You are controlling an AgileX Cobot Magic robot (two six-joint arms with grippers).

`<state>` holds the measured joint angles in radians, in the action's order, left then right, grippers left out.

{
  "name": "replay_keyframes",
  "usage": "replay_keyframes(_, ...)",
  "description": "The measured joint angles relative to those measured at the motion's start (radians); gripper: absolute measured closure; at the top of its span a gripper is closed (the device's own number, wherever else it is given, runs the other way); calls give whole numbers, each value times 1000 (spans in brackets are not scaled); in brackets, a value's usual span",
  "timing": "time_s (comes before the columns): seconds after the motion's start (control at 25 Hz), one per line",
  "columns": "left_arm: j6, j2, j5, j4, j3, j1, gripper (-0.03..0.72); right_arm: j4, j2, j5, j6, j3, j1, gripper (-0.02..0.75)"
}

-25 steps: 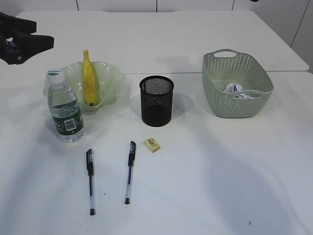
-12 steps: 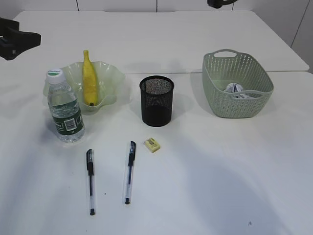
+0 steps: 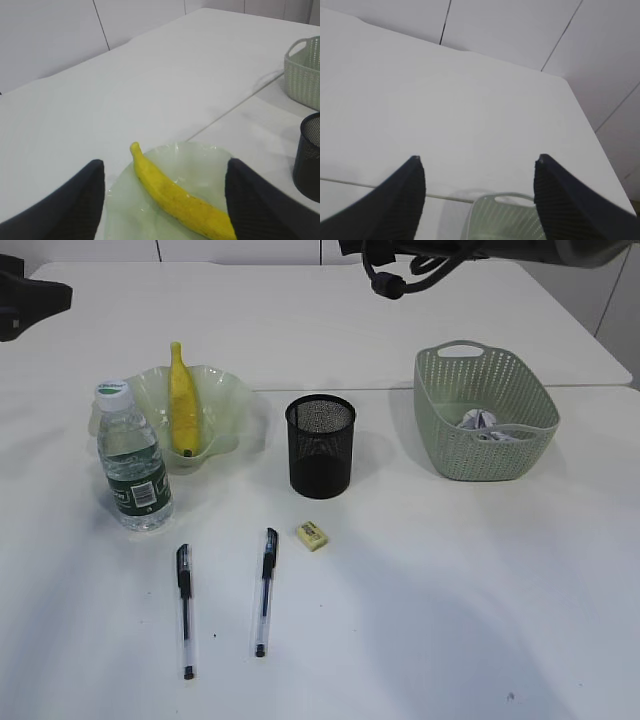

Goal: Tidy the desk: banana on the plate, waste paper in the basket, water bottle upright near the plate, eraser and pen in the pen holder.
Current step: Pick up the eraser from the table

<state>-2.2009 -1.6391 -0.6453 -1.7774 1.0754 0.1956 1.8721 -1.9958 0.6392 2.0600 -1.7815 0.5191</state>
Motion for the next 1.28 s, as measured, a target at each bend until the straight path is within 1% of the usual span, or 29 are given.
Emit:
replay_keyframes(0.08,0,22,23,0,0,0,160,4,8,22,-19,15,7,259)
replay_keyframes(0.24,0,47,68,0,0,0,160,4,40,36,-38,35,49,286)
replay_keyframes(0.68,31,49,107,-2,0,0,162,6,52,62,-58,149,165,294)
replay_keyframes(0.96,65,58,132,-2,0,0,162,6,52,38,-155,250,177,295)
replay_keyframes(1.12,75,70,135,-2,0,0,162,6,52,38,-220,265,177,295)
replay_keyframes(1.28,109,72,136,3,0,0,162,6,52,43,-287,265,177,295)
